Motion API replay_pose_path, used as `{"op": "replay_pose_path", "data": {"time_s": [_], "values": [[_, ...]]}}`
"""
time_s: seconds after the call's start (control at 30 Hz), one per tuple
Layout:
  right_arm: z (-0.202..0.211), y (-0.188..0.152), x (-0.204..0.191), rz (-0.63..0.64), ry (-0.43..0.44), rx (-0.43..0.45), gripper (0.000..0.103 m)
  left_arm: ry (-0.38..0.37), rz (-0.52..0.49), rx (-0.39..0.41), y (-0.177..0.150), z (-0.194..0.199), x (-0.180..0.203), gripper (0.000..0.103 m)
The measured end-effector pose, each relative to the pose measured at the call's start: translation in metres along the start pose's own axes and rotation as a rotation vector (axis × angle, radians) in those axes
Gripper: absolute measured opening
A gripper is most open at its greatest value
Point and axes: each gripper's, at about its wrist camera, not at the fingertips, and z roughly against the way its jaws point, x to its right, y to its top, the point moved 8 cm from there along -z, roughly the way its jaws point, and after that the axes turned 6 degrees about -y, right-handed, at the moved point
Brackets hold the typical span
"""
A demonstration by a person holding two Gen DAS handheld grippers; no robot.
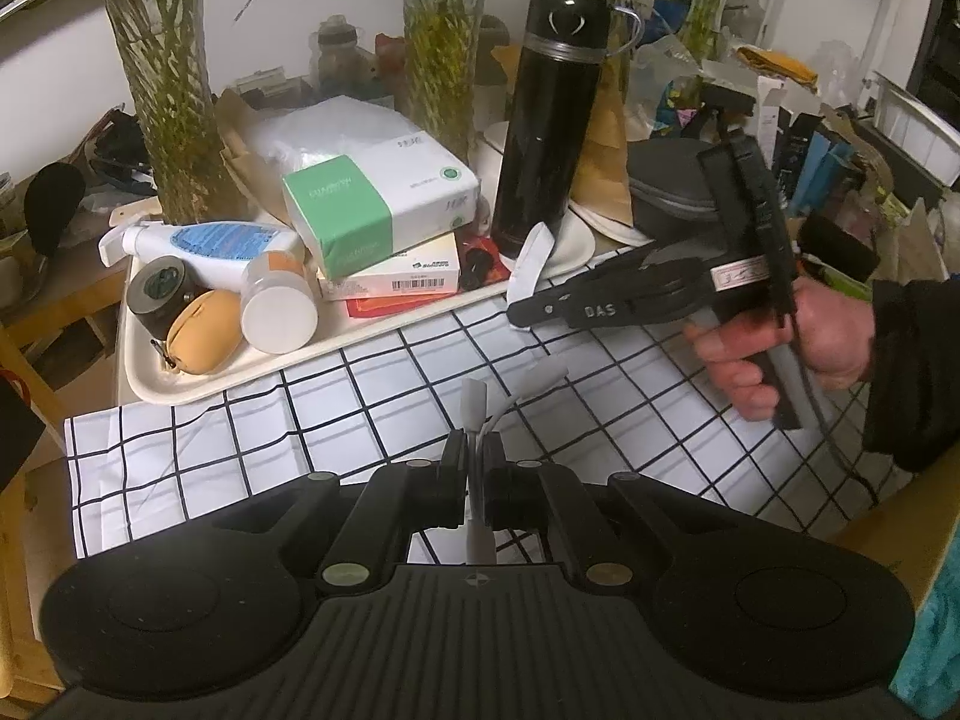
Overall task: Organize soft objects
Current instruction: 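Grasp the white strap by the tray with the right tool while the left tool holds the cable, then carry the white cable and white strap over the box with both tools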
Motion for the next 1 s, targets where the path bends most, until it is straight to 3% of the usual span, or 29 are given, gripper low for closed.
{"op": "replay_pose_path", "data": {"time_s": [0.23,0.53,1.0], "values": [[0.018,0.002,0.004,0.09,0.001,-0.012,0.004,0.007,-0.002,-0.006,-0.001,0.0,-0.001,0.005],[0.058,0.006,0.011,0.116,-0.044,-0.014,0.003,0.022,0.002,0.007,0.001,0.002,0.001,0.005],[0.137,-0.007,-0.01,0.173,-0.113,-0.014,0.003,0.051,-0.034,0.044,0.01,0.019,0.007,0.003]]}}
